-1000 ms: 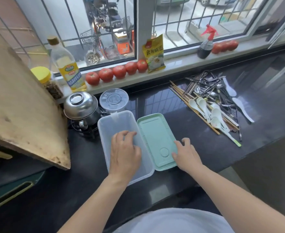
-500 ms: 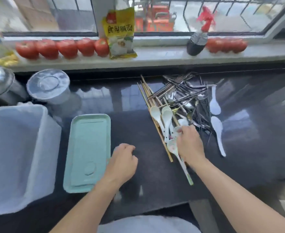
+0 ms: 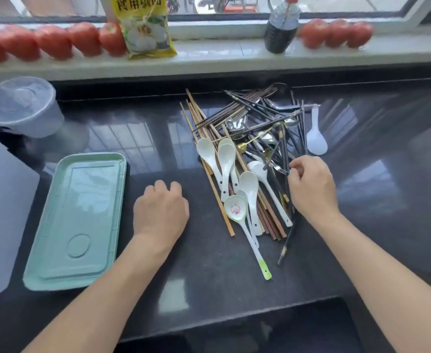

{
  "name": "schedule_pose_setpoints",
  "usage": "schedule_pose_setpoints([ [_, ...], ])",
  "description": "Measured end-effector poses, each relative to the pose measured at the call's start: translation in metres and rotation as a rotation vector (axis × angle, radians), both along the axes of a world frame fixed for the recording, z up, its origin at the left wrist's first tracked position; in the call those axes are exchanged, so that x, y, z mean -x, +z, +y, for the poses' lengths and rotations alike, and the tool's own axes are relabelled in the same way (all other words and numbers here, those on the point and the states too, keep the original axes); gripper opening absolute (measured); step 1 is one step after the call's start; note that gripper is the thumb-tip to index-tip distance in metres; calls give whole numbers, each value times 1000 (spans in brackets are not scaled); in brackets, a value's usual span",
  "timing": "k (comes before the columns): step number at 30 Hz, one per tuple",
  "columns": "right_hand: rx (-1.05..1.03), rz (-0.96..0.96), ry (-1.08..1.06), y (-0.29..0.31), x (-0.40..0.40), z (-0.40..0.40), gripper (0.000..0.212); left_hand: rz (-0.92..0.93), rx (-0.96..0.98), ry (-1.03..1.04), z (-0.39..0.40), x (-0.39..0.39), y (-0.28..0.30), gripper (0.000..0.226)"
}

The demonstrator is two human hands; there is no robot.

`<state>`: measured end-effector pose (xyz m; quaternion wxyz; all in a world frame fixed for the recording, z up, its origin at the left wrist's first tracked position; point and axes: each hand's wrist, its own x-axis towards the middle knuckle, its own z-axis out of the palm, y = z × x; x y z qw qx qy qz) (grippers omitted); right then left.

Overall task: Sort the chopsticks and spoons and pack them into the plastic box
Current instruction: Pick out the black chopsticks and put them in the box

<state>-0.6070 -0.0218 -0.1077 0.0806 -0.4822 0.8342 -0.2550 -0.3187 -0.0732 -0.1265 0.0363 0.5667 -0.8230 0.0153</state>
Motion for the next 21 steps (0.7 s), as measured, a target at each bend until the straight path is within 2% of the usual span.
schedule_pose_setpoints([
  [5,167,89,128,-13,-10,-17,16,4,167,28,1,3,-29,25],
  [10,338,109,211,-26,-9,3,16,-18,298,143,24,8,-48,15],
  [12,336,115,194,-28,-7,17,16,-35,281,196,33,12,-45,12],
  [16,305,75,235,-29,-10,37,16,-107,215,249,41,19,-38,29],
  [21,175,21,251,-22,-13,48,15,-133,191,244,50,23,-34,30],
])
